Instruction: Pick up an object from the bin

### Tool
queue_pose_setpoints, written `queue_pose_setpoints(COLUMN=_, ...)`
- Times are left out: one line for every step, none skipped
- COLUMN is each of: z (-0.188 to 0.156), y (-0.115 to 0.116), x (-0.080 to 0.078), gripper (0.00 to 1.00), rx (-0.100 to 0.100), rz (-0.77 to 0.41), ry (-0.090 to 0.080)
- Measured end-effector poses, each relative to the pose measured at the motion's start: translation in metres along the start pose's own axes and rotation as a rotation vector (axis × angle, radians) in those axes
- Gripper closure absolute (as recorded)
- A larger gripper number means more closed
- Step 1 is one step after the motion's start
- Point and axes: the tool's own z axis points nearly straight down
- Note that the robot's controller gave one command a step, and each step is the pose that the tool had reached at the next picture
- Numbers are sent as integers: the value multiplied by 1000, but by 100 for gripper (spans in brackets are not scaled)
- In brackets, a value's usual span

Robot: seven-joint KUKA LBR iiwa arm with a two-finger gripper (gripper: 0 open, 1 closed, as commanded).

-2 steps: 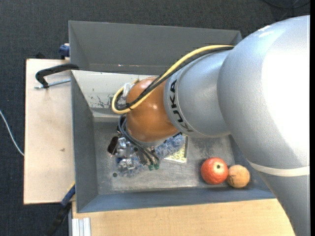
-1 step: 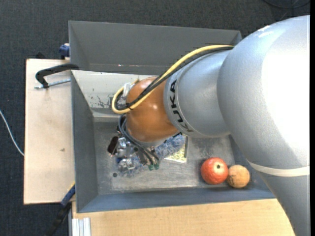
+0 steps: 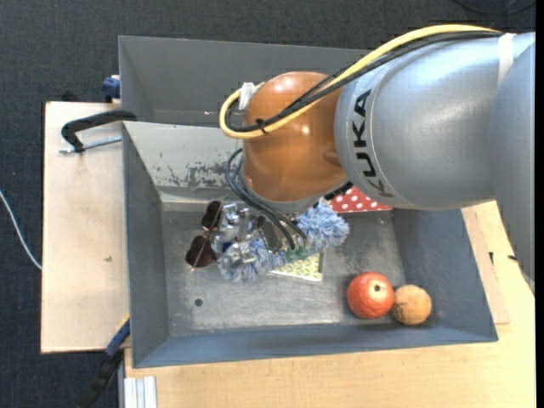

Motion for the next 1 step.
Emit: queue_pose_setpoints(z=0, y=0, x=0, gripper=100, rx=0, rz=0, ry=0)
